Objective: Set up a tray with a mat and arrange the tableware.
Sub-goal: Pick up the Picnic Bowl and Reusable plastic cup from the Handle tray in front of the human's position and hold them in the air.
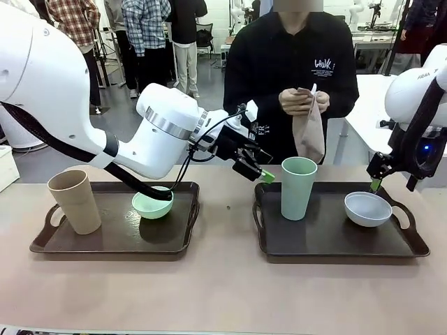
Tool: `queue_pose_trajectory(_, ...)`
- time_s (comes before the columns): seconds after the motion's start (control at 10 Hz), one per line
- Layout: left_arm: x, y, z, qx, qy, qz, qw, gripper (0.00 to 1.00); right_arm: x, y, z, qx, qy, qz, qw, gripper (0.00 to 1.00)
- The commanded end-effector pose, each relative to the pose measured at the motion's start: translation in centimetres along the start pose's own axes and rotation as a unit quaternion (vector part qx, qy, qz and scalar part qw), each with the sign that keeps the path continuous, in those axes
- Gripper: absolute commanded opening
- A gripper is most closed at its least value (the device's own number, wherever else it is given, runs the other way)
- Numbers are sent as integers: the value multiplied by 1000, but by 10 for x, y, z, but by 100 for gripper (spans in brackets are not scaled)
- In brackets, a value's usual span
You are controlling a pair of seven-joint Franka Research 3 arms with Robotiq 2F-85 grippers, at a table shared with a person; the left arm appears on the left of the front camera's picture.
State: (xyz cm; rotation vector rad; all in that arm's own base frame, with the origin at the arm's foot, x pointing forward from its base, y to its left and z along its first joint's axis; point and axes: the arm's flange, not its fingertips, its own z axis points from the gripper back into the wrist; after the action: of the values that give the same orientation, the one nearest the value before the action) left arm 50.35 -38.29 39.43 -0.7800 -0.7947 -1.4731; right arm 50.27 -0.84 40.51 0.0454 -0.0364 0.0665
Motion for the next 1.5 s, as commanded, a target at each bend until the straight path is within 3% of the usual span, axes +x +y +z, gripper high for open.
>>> queue_pose_trajectory(0.0,1,-7,11,1,25,4,1000,100,-1,2,11,-6,1,5,1000,100)
queue_pose_trajectory(0.3,-11,23,-15,22,-43,35,998,100,11,6,-17,-11,8,35,999,100)
queue_pose_trajectory(0.5,-13,36,-33,23,-28,51,998,100,19,8,-30,-31,20,30,999,100)
queue_pose_trajectory(1.1,-28,35,-68,-44,3,47,998,100,21,6,-40,-13,20,39,999,100)
queue_pose_trajectory(1.4,-31,35,-82,-46,-13,20,999,100,24,9,-50,3,27,64,998,100)
